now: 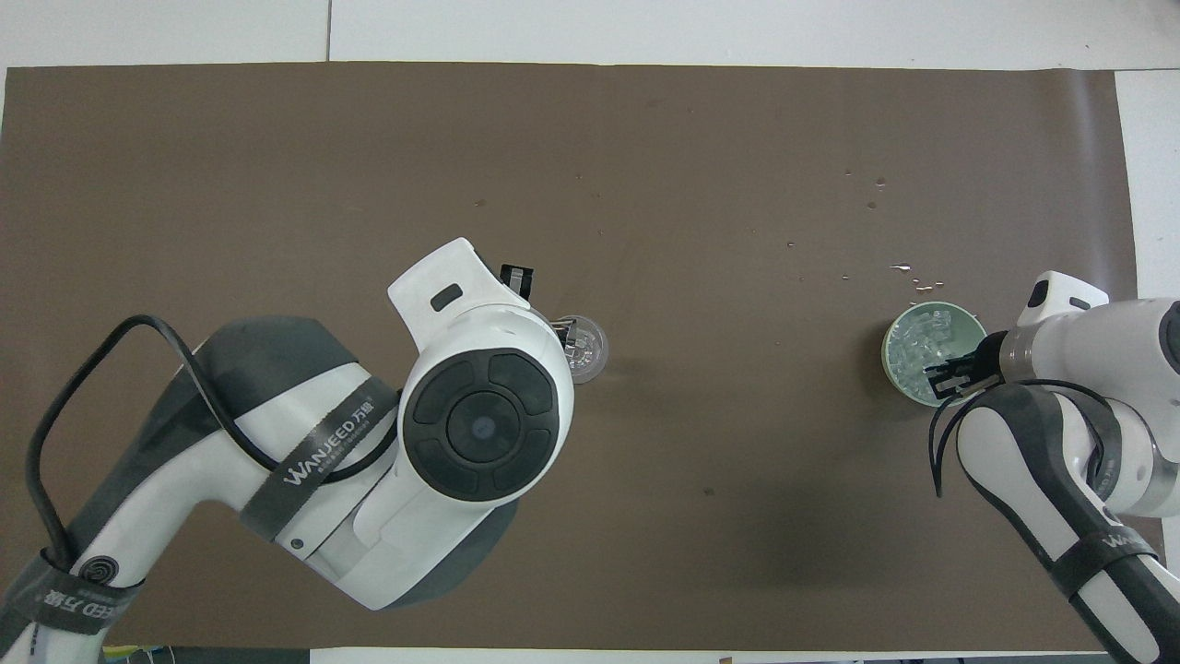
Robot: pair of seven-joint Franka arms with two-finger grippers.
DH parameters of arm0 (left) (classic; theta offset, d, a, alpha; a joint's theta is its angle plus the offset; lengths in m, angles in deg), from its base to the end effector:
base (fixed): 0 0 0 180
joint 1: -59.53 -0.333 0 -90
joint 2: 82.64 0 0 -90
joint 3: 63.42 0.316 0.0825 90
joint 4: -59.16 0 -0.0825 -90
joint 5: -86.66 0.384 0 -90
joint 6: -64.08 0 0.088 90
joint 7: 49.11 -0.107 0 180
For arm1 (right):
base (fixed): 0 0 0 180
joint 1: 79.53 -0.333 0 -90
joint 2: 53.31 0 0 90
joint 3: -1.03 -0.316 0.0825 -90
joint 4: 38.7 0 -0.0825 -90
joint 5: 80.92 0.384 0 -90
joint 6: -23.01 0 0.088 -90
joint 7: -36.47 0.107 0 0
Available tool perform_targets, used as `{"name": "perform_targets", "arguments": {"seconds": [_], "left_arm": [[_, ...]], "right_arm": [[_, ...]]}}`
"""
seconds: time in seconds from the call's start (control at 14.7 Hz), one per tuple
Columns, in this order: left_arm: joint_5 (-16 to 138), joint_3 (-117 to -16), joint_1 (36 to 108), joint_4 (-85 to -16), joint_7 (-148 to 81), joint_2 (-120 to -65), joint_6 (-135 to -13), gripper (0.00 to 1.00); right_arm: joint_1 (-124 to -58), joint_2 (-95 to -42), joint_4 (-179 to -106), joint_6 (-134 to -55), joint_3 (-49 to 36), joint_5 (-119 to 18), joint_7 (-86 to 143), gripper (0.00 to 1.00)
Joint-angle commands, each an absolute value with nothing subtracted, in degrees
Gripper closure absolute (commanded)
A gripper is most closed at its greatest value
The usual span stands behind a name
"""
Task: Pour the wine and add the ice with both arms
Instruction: 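Withdraw the jigger from the glass while the right gripper lifts ice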
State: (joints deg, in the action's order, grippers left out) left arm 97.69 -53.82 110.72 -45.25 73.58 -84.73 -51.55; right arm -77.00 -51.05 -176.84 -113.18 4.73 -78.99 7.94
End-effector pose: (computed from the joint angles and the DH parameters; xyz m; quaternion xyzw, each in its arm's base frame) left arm 0.4476 -0.3840 0.5255 0.7763 0.6184 0.1027 0.0660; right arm 0.4823 -0.0523 0.3272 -0.9833 -0.1815 -0.0064 0.0116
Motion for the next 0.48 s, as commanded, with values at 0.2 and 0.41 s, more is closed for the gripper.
{"name": "perform_targets", "arguments": {"seconds": [0.2, 0.41], "left_arm": [[78.71, -53.67, 101.29, -44.73, 63.6, -85.71, -57.12, 1.0], [66.13, -53.67, 95.23, -46.3, 51.82, -85.27, -56.42, 1.0]], "right_arm": [[-77.06, -50.59, -177.74, -114.19, 4.54, -78.29, 8.78, 0.93], [-76.98, -50.76, -176.51, -113.31, 4.54, -78.29, 8.61, 1.0]]}}
